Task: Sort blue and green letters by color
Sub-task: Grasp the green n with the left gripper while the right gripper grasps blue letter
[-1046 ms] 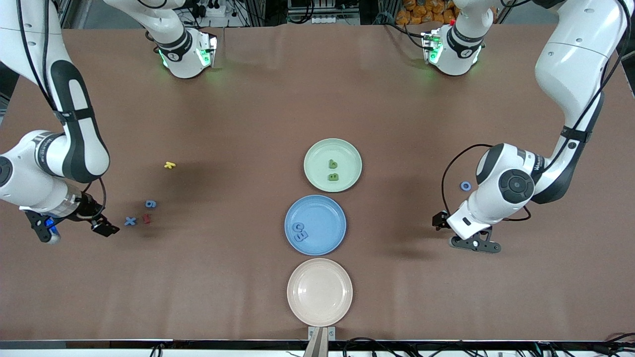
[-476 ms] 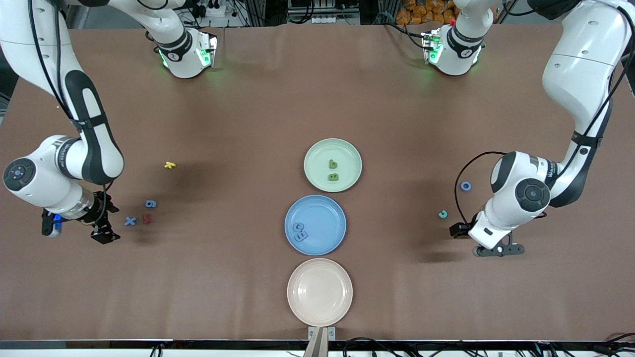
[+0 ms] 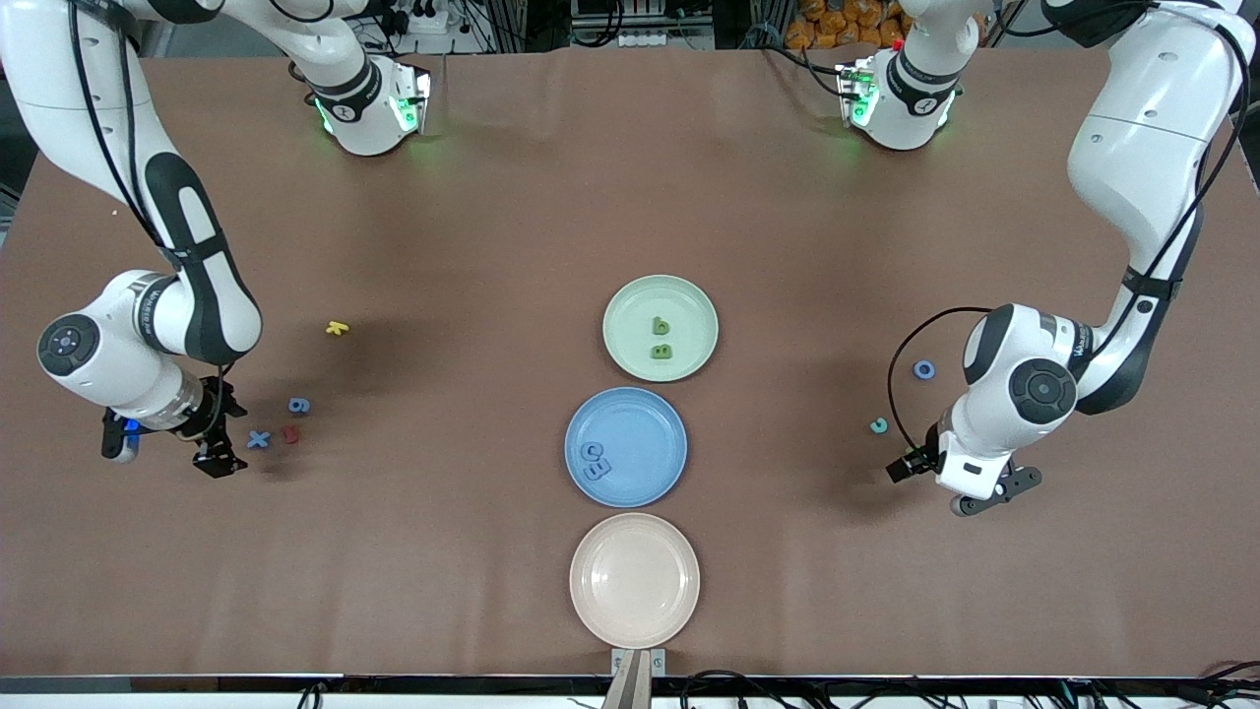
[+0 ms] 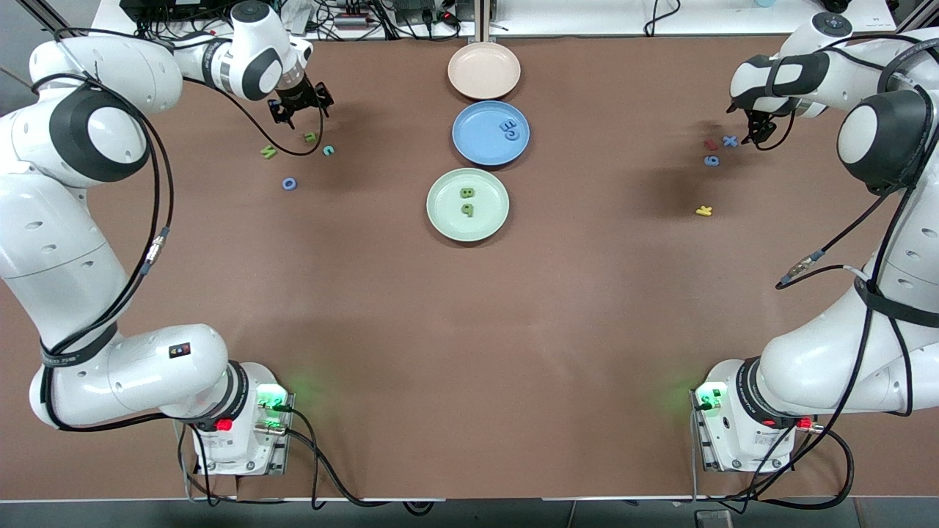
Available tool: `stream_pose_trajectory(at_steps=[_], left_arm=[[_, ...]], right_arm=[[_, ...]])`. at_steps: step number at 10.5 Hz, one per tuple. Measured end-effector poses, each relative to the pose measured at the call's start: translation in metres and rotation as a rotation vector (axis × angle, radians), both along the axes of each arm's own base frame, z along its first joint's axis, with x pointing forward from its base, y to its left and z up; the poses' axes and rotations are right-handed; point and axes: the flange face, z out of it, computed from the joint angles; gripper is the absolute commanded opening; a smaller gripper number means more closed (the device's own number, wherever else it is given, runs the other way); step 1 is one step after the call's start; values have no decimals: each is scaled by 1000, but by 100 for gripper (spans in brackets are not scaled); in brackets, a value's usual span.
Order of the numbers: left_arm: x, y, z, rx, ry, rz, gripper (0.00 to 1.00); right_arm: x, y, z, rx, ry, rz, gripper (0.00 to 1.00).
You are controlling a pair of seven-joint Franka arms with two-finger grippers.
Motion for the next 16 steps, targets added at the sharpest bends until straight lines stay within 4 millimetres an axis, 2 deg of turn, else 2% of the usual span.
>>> stream_pose_trajectory(at_steps=[2,7,8,9,11,12,14,15,16], left_arm=[[-3,0,-14,-6,22,17,85],[-6,-1,-26,-8,44,17,62],[-7,-1,-28,-9,47,17,38],[-7,-1,-29,-9,49,16,0],[-6,-3,-26,-10,45,14,0],[-6,-4,-25,-10,47,12,0],[-6,-5,-24,-8,50,12,0],[-7,-7,-24,-7,56,6,0],[-9,-17,-20,-8,67,-9,0]], right_arm=[[-8,-2,-9,-1,5,-8,100],[-18,-4,-32,-17,-17,-15,100],[-18,-5,-35,-20,-21,-15,100],[-18,-5,-38,-23,-26,-14,100],[-18,-5,-39,-24,-30,-14,100],[-18,-4,-39,-25,-34,-13,95],[-17,-3,-41,-26,-39,-10,91],[-17,-2,-42,-27,-41,-8,83],[-17,-2,-42,-28,-42,-9,69]])
